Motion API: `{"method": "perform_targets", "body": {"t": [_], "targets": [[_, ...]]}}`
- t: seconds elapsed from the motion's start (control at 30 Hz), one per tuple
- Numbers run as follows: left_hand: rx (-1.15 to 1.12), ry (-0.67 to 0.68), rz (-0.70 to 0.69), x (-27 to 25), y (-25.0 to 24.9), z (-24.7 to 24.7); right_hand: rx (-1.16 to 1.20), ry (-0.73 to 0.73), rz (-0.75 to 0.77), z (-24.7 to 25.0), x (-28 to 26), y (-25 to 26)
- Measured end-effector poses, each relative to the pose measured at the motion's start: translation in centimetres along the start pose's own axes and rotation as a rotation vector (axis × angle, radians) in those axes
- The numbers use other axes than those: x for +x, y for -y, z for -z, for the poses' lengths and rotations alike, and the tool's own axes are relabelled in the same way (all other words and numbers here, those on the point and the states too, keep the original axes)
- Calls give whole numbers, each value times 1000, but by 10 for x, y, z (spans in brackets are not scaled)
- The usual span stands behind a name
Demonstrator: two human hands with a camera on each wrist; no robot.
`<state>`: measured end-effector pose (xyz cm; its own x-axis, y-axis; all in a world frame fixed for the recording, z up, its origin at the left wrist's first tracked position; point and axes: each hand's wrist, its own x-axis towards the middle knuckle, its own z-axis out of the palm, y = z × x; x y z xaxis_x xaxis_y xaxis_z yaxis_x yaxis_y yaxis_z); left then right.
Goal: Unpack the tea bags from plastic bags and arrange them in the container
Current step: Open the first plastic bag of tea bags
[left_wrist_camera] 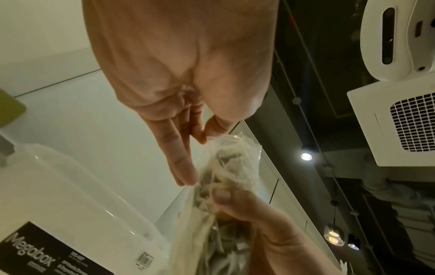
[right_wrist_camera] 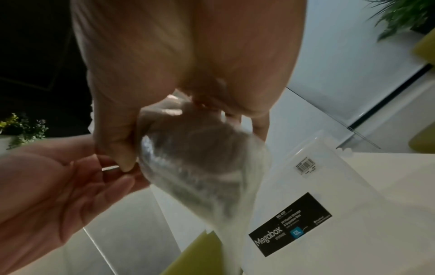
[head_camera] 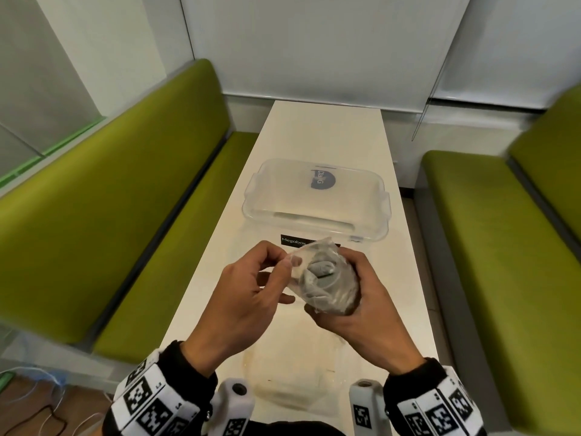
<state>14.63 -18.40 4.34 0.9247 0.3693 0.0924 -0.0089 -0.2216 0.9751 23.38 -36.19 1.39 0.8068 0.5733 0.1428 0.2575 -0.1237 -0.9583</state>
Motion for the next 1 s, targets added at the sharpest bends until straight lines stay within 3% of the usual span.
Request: {"method": "perform_targets", "body": {"t": [0.1,0.2,0.27,0.37,0.53,0.87,1.0], "targets": [[69,-12,-23,-2,1,1,-88,-33,-2,2,-1,-10],[260,-29,-214,-3,-2,5,-282,-73,11,4,-3,-19],[391,65,-290,-2,-9,9,-390,-63,31,7,-4,-23],[529,257,-245,1,-13,13,-461,-36,49,10,-5,-25],[608,413,-125,4,-11,11,-500,-12,102,14,-5,-27],[656,475,-141,10,1,7,-472,89,74,20,-4,-29],[642,455,-219,10,2,8,-476,115,69,23,-3,-28]]}}
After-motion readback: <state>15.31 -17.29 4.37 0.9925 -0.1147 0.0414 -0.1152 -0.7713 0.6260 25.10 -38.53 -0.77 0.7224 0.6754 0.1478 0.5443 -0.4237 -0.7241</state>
